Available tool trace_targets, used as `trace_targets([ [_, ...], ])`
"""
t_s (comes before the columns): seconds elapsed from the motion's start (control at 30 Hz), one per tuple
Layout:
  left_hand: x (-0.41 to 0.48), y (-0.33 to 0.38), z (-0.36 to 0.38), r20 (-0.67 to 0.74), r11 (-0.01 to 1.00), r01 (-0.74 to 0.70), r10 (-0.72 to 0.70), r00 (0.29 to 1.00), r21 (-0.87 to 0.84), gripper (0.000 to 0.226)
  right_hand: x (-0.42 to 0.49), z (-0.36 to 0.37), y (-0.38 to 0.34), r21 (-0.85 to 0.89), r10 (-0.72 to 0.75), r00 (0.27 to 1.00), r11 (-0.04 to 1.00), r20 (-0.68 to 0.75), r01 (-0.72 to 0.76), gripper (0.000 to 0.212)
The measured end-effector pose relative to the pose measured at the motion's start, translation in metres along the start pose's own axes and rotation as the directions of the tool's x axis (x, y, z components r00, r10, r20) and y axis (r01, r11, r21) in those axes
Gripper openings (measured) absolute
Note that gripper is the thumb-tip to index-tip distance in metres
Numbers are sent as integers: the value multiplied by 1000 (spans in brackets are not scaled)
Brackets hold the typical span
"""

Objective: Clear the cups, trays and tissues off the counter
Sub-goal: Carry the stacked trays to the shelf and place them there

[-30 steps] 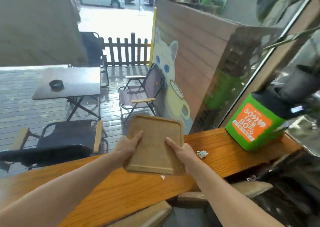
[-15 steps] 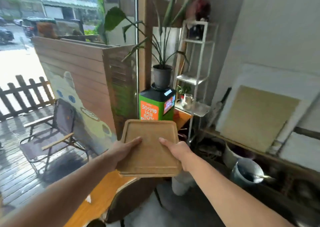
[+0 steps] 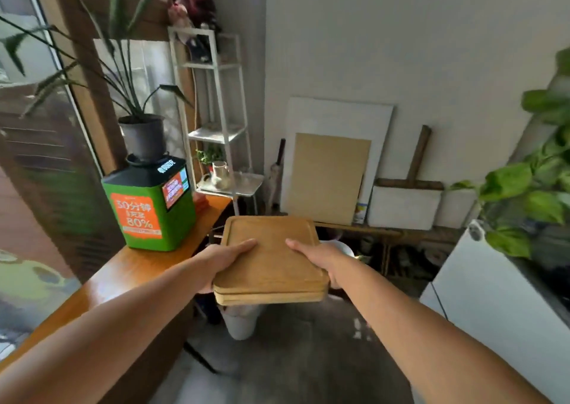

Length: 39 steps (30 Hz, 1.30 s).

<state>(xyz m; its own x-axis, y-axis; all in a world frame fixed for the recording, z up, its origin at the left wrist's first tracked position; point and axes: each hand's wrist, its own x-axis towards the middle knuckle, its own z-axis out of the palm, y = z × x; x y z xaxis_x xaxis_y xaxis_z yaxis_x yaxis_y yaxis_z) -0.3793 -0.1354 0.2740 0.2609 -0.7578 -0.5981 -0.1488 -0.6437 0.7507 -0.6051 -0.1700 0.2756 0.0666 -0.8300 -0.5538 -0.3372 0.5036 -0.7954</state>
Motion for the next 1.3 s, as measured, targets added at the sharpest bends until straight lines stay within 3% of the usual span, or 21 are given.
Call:
trace_targets([
  [0.17, 24, 35, 26, 129, 999, 25, -29, 991, 33, 75, 11, -35, -8, 66, 79, 997, 995, -21, -77, 81],
  [0.3, 57, 58, 41, 193, 999, 2, -11, 981, 45, 82, 37, -52, -18, 70, 106, 993, 992, -55, -102, 93],
  [0.43, 90, 87, 46, 211, 998, -31, 20, 977, 49, 74, 71, -61, -41, 90, 103, 989, 992, -105, -94, 105],
  [0.63, 154, 146, 36, 266, 998, -33, 17, 964, 56, 75, 131, -67, -94, 108, 122, 988, 988, -94, -112, 85],
  [1.13, 296, 250, 33, 345, 998, -10, -10, 939, 57, 69, 284, -86, -171, 121, 102, 991, 988, -82, -92, 83],
  [1.3, 338, 285, 54, 325, 997, 17, -39, 945, 71, 72, 343, -112, -189, 114, 113, 993, 988, -46, -107, 72],
])
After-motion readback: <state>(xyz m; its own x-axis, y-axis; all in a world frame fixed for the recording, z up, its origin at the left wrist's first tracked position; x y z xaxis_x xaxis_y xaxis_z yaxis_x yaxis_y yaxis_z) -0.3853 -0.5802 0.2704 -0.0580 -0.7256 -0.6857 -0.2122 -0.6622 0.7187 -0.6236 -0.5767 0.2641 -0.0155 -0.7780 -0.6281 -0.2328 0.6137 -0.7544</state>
